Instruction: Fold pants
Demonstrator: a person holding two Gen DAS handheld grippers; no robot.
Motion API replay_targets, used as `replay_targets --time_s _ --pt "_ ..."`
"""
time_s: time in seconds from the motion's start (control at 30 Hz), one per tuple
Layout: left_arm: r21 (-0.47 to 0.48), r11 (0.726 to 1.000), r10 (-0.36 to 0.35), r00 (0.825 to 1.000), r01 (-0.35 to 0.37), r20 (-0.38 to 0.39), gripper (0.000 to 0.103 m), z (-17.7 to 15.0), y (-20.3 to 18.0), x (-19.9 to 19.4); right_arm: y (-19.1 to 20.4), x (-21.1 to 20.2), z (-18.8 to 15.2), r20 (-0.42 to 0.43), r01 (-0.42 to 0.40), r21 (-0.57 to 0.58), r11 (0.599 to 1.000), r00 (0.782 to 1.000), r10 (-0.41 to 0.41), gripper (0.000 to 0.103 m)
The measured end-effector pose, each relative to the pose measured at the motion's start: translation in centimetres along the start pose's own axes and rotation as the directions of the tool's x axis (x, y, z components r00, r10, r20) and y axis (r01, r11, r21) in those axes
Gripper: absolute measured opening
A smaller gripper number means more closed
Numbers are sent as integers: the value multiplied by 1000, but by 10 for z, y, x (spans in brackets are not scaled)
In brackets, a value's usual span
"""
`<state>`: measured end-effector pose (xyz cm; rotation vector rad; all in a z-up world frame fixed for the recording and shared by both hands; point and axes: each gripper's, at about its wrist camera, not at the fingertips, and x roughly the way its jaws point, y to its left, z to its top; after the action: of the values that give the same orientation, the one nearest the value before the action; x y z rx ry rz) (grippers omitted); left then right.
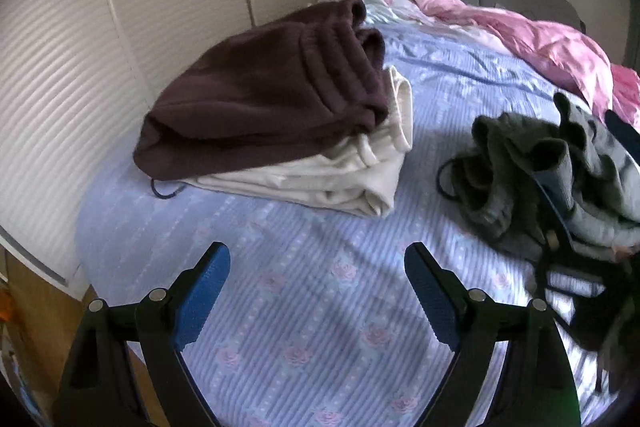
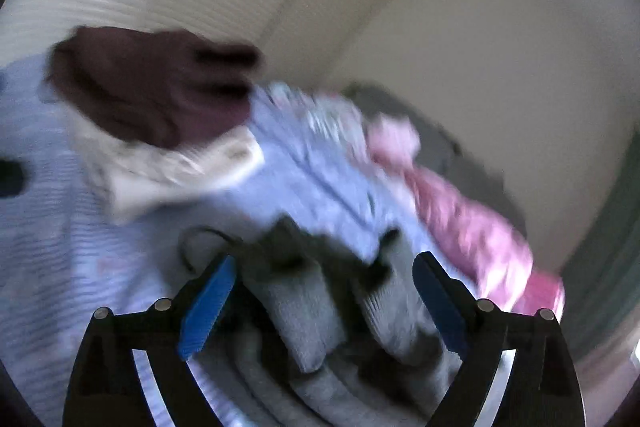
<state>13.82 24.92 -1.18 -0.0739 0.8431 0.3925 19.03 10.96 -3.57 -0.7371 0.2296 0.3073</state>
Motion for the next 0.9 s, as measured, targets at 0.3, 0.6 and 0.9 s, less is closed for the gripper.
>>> replay_targets --time_s 0.3,0.6,0.9 --pt "77 963 -266 958 259 109 89 23 -46 -34 -78 -76 -22 97 51 62 997 994 -57 92" --pt "110 860 -504 864 499 20 89 84 -144 -21 -232 -40 -122 -234 109 597 795 971 42 92" --pt "81 868 -475 866 490 -152 89 113 -205 25 -261 -12 -174 -347 179 733 657 928 134 92"
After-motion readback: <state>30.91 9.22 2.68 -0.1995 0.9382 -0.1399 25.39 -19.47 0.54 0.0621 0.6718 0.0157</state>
